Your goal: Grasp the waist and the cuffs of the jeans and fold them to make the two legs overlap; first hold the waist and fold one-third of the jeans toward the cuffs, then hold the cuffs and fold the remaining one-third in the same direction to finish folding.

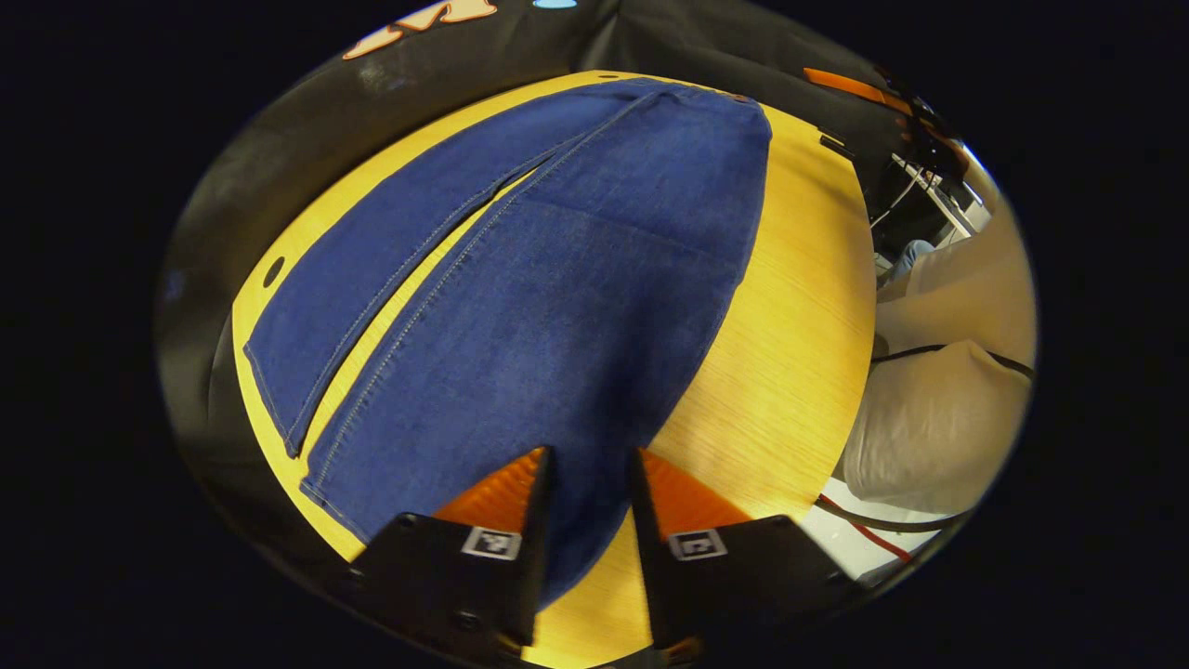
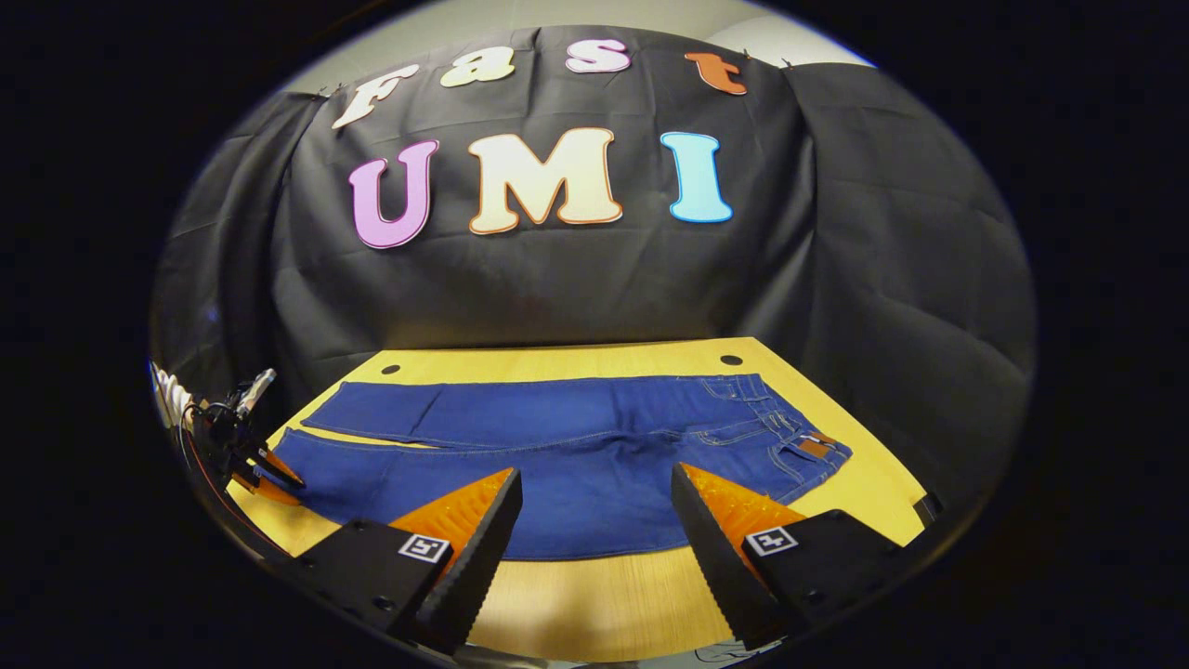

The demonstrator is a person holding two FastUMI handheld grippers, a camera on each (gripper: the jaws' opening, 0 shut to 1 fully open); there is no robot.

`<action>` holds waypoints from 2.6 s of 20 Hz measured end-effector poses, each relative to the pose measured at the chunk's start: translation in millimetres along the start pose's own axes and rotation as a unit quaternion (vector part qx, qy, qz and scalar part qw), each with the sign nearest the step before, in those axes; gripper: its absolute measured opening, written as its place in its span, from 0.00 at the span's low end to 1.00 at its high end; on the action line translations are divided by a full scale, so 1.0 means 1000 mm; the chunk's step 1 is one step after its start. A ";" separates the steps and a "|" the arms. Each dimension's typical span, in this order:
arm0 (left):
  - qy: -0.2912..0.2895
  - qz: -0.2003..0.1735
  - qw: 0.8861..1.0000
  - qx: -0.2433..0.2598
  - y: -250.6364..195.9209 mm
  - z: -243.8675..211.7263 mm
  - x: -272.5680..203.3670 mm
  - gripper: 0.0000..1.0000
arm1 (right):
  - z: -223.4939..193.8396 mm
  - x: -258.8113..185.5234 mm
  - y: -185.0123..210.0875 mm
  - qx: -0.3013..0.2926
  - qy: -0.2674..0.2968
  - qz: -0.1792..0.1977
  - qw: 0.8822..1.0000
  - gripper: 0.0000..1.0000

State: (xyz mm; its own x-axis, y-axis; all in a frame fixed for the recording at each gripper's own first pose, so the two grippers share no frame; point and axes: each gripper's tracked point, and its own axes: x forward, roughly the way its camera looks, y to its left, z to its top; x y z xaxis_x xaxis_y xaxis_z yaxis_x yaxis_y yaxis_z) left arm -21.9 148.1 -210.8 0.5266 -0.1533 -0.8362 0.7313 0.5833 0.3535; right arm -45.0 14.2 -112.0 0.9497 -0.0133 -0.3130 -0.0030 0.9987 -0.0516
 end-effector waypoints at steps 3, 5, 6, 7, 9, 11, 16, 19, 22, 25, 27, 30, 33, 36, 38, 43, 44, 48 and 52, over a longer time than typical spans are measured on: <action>0.006 -0.008 1.000 0.009 -0.004 0.005 0.003 0.01 | -0.001 0.004 0.009 0.003 0.004 0.011 1.000 0.99; 0.009 -0.022 1.000 0.001 -0.005 0.007 0.002 0.00 | -0.005 0.009 0.018 -0.005 0.012 0.025 1.000 0.99; 0.009 -0.028 1.000 -0.001 -0.005 0.008 0.002 0.00 | -0.008 0.011 0.022 -0.015 0.018 0.036 0.999 0.97; 0.013 -0.030 0.999 -0.002 -0.004 0.006 0.003 0.00 | -0.011 0.015 0.027 -0.029 0.028 0.052 0.998 0.96; 0.017 -0.032 0.999 -0.002 -0.003 0.005 0.003 0.00 | -0.025 0.021 0.028 -0.078 0.057 0.088 0.991 0.99; 0.017 -0.033 0.999 -0.007 -0.003 0.006 0.003 0.00 | -0.036 0.028 0.021 -0.145 0.086 0.116 0.979 0.99; 0.034 -0.031 0.999 -0.016 -0.003 0.006 0.001 0.00 | -0.072 0.056 -0.041 -0.266 0.187 0.163 0.931 0.99; 0.045 -0.025 0.999 -0.017 -0.002 0.006 0.002 0.00 | -0.089 0.073 -0.083 -0.308 0.233 0.177 0.905 1.00; 0.059 -0.013 0.998 -0.018 -0.001 0.006 0.003 0.00 | -0.104 0.083 -0.121 -0.330 0.276 0.188 0.883 1.00; 0.070 -0.004 0.997 -0.026 -0.003 0.006 0.004 0.00 | -0.120 0.091 -0.142 -0.322 0.315 0.204 0.869 1.00; 0.075 0.000 0.997 -0.029 -0.003 0.006 0.003 0.00 | -0.127 0.096 -0.148 -0.320 0.333 0.211 0.861 0.99; 0.081 0.005 0.996 -0.033 -0.002 0.005 0.004 0.00 | -0.138 0.101 -0.147 -0.321 0.349 0.229 0.850 1.00; 0.083 0.008 0.996 -0.042 -0.004 0.006 0.004 0.00 | -0.146 0.103 -0.143 -0.322 0.366 0.246 0.838 1.00; 0.089 0.011 0.995 -0.042 -0.003 0.005 0.004 0.00 | -0.149 0.107 -0.144 -0.302 0.377 0.260 0.836 0.95; 0.095 0.012 0.995 -0.042 -0.003 0.005 0.004 0.00 | -0.149 0.110 -0.146 -0.302 0.373 0.264 0.836 0.97; 0.097 0.017 0.994 -0.050 -0.003 0.005 0.006 0.00 | -0.145 0.113 -0.147 -0.300 0.373 0.256 0.840 0.81; 0.096 0.020 0.994 -0.051 -0.003 0.006 0.006 0.00 | -0.146 0.118 -0.150 -0.301 0.367 0.257 0.842 0.78; 0.090 0.036 0.993 -0.070 -0.004 0.005 0.005 0.00 | -0.134 0.135 -0.154 -0.302 0.360 0.243 0.848 0.21; 0.047 0.084 0.989 -0.109 0.001 0.005 0.005 0.00 | -0.136 0.130 -0.151 -0.288 0.381 0.207 0.854 0.08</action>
State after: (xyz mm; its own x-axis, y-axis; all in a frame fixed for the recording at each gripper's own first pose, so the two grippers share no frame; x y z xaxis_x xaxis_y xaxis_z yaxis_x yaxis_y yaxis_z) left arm -16.1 143.4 -212.7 0.5829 0.0284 -0.8120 0.5207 0.7542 0.4001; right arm 36.8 -145.1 -273.7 0.3510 0.0861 -0.9324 -0.6508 0.7384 -0.1768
